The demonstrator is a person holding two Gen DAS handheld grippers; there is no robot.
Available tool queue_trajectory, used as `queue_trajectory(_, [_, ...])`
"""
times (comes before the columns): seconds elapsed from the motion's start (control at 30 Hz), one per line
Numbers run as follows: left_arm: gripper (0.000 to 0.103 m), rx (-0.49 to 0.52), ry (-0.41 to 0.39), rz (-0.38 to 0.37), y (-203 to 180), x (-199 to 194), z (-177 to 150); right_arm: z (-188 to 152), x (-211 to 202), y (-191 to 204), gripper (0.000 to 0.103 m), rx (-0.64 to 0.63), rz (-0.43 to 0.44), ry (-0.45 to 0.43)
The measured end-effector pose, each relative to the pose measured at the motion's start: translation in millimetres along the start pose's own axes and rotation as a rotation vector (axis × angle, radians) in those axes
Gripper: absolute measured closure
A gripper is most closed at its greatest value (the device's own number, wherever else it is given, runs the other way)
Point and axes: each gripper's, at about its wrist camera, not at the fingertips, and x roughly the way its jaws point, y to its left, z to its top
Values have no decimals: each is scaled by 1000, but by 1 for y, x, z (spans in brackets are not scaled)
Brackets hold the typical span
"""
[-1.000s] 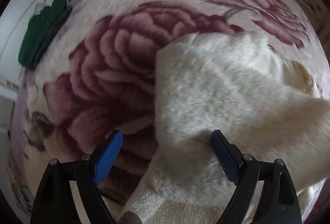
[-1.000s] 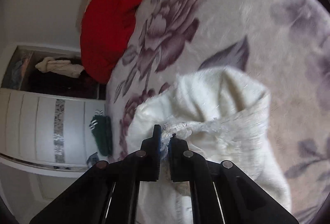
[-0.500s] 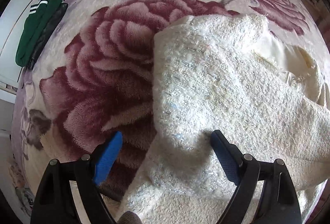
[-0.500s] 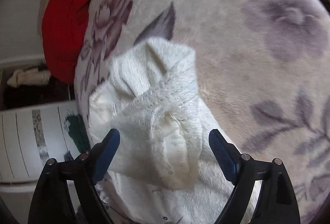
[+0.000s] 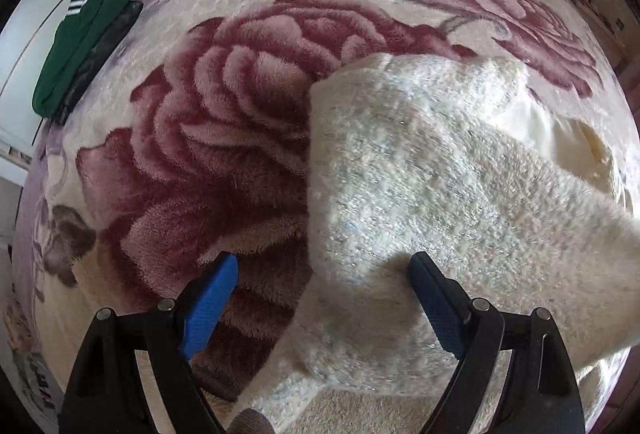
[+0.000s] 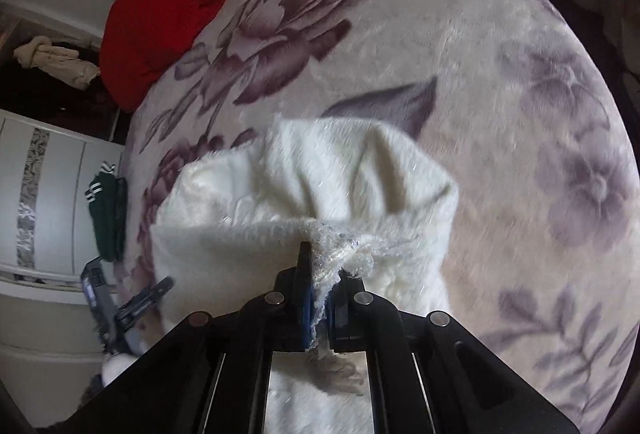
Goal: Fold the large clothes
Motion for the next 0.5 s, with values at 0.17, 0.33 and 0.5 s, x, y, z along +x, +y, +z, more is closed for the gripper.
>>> queue_trajectory(0.17, [16,-7,-15,3,-1,-10,-1,8,57,-47,56,32,-171,252])
queue_trajectory(0.33, [0,78,-94,35,-13,-18,-6,42,18,-84,29,215,-54,97])
queue_trajectory(0.5, [0,111,-44,63,-28,7,-5,73,89,-98,29,170,-93,308])
